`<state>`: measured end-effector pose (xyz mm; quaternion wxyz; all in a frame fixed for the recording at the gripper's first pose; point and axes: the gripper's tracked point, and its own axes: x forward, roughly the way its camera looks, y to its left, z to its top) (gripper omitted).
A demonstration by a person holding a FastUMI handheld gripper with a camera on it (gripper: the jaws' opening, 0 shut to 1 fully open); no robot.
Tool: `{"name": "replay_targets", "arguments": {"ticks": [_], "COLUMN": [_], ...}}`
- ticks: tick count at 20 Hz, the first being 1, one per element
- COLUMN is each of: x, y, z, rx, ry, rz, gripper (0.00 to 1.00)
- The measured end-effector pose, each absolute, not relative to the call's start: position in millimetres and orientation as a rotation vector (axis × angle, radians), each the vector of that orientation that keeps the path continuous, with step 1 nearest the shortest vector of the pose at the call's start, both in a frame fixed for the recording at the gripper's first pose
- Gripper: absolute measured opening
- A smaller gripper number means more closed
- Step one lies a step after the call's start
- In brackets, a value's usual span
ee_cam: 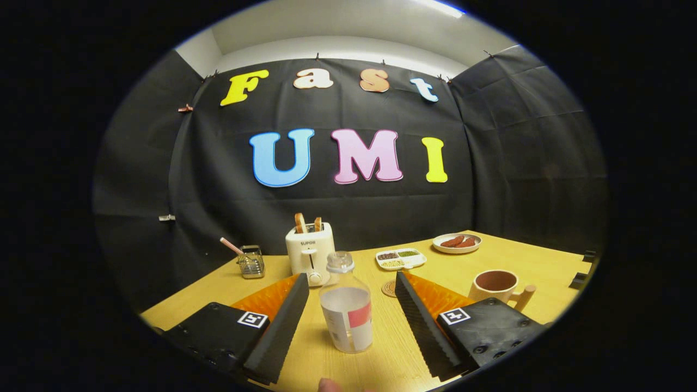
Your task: Take the bottle from table, then pour the juice into the cup, finally place the bottle on the coaster
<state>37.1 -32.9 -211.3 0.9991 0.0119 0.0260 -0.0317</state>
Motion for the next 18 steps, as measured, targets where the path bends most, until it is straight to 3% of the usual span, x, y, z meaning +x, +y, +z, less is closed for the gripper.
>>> {"name": "replay_targets", "arguments": {"ticks": [8, 9, 11, 18], "x": [72, 74, 80, 59], "y": [-25, -22, -28, -38], "z": [-264, -266, -263, -194], "rx": [-0.031, -0.033, 0.0, 0.133], "ry": [0.071, 0.067, 0.061, 0.073], "rz": [-0.021, -0.015, -0.027, -0.017], "gripper": [0.97, 0.95, 0.76, 0.74]}}
